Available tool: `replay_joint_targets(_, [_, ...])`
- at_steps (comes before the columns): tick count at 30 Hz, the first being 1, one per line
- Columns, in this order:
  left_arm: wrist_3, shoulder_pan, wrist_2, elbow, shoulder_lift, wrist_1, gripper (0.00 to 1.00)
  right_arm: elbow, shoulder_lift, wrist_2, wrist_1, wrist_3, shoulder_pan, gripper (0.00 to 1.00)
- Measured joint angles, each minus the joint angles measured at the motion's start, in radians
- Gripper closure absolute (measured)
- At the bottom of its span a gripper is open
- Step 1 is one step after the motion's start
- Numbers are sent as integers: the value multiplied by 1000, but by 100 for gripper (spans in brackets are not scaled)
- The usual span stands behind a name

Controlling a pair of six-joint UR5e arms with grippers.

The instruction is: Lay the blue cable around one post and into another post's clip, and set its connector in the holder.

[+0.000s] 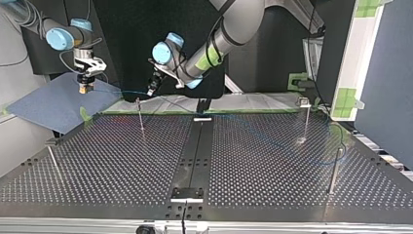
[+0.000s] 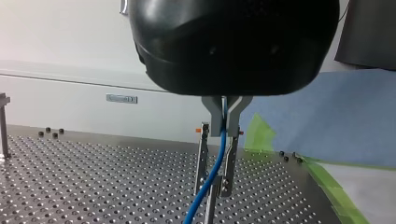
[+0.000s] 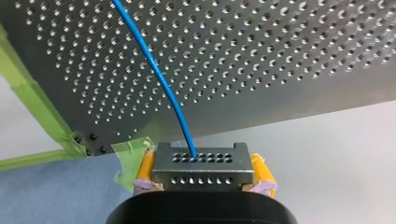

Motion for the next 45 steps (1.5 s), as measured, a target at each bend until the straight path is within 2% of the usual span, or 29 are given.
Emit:
replay_joint_targets(5, [10,-6,1,0,0,-2,100,0,0,-2,-7,35,-1,100])
replay_joint_targets(8, [15,-8,2,0,0,-2,100,0,0,-6,-9,42,-1,100])
replay_joint_targets(17, [3,-6,2,8,-2,-5,100,-1,1,-16,-29,45,-8,100])
replay_joint_targets(25, [-23,13,1,35,-21,-7,100,0,1,-16,-53,53,-12,100])
replay_joint_targets(31, [-28,24,7,54,-27,-22,100,-1,1,-15,-52,59,-15,100])
replay_joint_targets(45, [-35,21,20,14,-30,16,100,-1,2,-15,-45,59,-5,100])
